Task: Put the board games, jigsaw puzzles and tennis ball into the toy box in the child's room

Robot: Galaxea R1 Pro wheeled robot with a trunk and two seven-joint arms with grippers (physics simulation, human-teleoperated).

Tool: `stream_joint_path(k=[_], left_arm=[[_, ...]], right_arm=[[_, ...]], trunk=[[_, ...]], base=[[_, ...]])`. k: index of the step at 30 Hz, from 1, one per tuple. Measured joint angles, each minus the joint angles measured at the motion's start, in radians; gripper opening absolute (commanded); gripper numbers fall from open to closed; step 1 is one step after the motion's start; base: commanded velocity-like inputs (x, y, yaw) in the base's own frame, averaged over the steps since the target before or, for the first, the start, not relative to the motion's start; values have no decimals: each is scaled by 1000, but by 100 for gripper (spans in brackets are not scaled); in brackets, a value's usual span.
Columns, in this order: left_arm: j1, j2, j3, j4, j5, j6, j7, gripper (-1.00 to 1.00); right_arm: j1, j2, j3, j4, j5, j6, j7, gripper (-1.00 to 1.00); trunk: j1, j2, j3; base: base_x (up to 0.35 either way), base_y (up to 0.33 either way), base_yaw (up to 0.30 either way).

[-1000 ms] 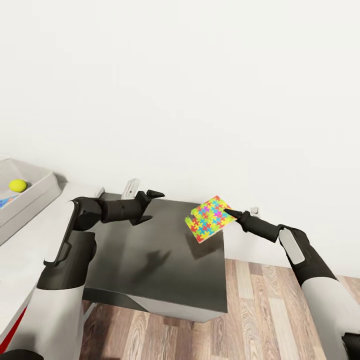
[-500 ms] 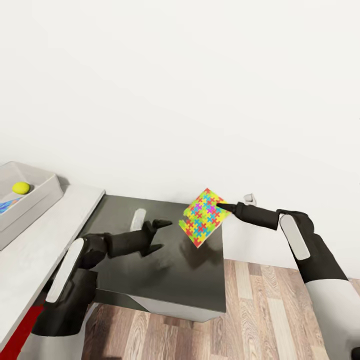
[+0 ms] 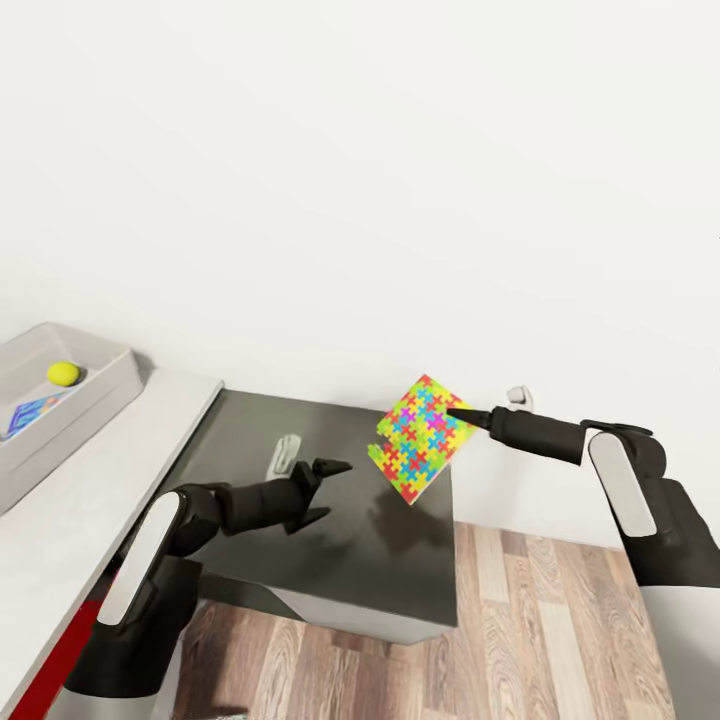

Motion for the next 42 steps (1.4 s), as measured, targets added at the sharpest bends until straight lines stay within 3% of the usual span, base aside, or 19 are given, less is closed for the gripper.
stream_joint_path(k=[9,12,15,20,22,23,24,30,36,42], left_arm=[[-2,5,-19,0,0,7,-147,100],[-17,1,-20,0,0,7,-167,100],[-72,-3,-21,0,5,2,-174,100],[-143,-33,-16,0,15,-2,-179,100],[-152,-36,-14,0,19,0,-181,100],[-155,-35,-14,0,29,0,-182,100],[-158,-28,-4,0,67,1,-183,100],[-148,-21,29,0,83,3,-182,100],[-136,-20,39,0,83,2,-180,100],[-37,-13,48,0,74,9,-191,100]], right_arm=[[0,-2,-13,-2,1,0,0,-100],[0,-7,-46,-3,1,-1,0,-100],[0,-31,-81,-23,-4,0,0,-100],[0,-76,-90,-90,-12,0,1,-100],[-1,-80,-94,-98,-10,0,1,-100],[-4,-82,-96,-99,-10,0,0,-100],[-9,-85,-100,-100,-10,0,0,-100],[-6,-93,-103,-109,-14,0,0,-100],[-6,-93,-122,-111,-14,0,0,-100],[-1,-92,-140,-120,-15,0,0,-100]], trunk=[[-35,63,28],[-46,84,38],[-58,105,48],[-77,140,68],[-84,154,77],[-88,161,81],[-92,168,86],[-115,210,114],[-138,252,142],[-161,294,170]], base=[[0,0,284],[0,0,295],[0,0,283],[0,0,220],[0,0,177],[0,0,163],[0,0,160],[0,0,144],[0,0,131],[0,0,129]])
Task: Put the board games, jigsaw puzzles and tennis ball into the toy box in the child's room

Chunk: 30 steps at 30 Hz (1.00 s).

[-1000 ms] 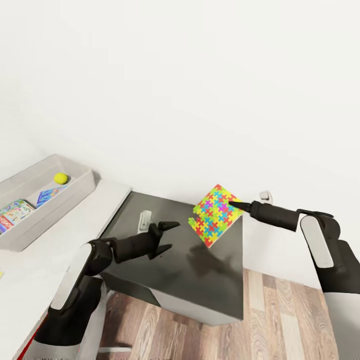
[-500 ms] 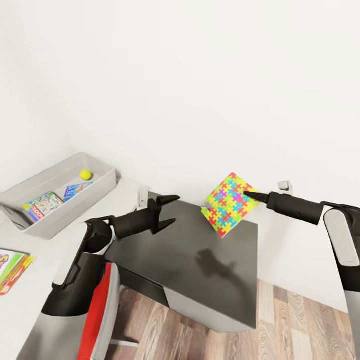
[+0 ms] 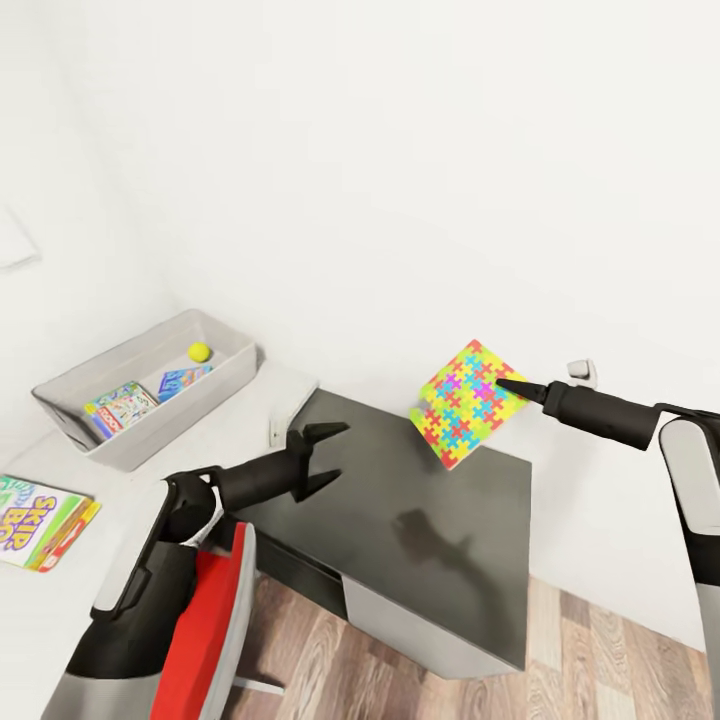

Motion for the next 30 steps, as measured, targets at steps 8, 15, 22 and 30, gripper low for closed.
stream_joint_path(k=[8,15,22,30], left_arm=[[100,6,-8,0,-82,0,-90,100],[181,13,-17,0,-236,40,-246,100],[283,75,-89,0,-328,51,-555,100],[439,119,-82,-1,-629,8,-1052,100]], right_arm=[[1,3,8,-3,1,0,0,-100],[1,2,6,-2,1,0,0,-100],[1,7,12,-2,2,0,0,-100],[1,6,8,-3,1,0,0,-100]], trunk=[[-31,56,37],[-58,105,70],[-85,154,103],[-104,190,131]], base=[[0,0,132],[0,0,137],[0,0,141],[0,0,143]])
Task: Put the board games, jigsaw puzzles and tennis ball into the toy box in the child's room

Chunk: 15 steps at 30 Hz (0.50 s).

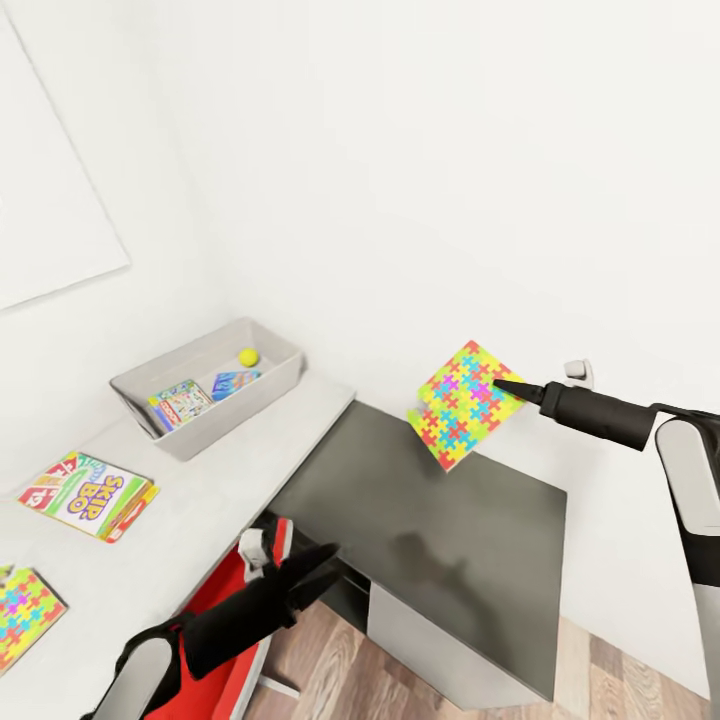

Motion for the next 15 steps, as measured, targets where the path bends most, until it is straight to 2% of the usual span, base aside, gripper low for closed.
stream_joint_path(k=[2,4,11,14,15], left_arm=[[15,2,5,0,-39,-13,-64,100],[21,2,7,0,-57,-20,-91,100],[24,3,10,0,-66,-23,-101,100],[24,3,11,0,-67,-24,-99,100],[24,3,11,0,-67,-24,-95,100]], right_arm=[[0,-1,-2,0,0,0,0,-100],[0,-4,-4,0,0,0,0,-100],[-1,1,-4,6,3,0,-1,-100],[0,4,0,3,3,0,-1,-100],[1,5,1,-24,-5,0,0,-100]], trunk=[[0,0,3],[0,0,6],[0,0,17],[0,0,19],[0,0,20]], base=[[0,0,146],[0,0,147],[0,0,145],[0,0,58],[0,0,19]])
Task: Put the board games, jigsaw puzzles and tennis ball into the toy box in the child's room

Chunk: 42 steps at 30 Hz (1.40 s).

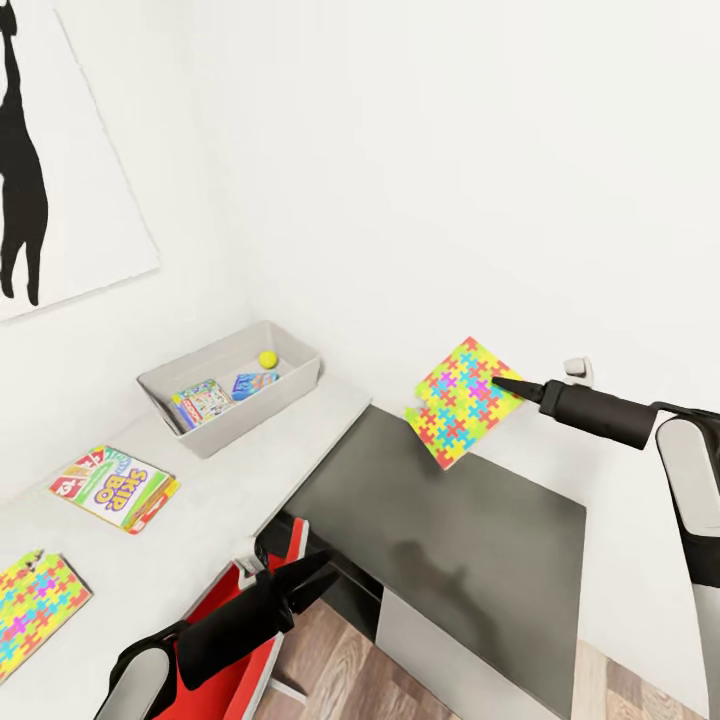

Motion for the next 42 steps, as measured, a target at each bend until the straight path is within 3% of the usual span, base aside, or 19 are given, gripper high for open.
stream_joint_path(k=[8,27,31,42], left_arm=[[0,0,0,0,1,0,33,100],[0,0,2,0,1,0,34,100],[0,0,25,0,1,0,34,100],[0,0,31,1,1,0,36,100]], right_arm=[[19,6,-4,-68,5,0,0,-100],[21,6,-1,-72,4,0,0,-100],[21,7,0,-72,5,0,0,-100],[23,9,12,-72,10,0,1,-100]], trunk=[[0,0,4],[0,0,33],[0,0,40],[0,0,53]], base=[[0,0,-34],[0,0,-113],[0,0,-103],[0,0,-48]])
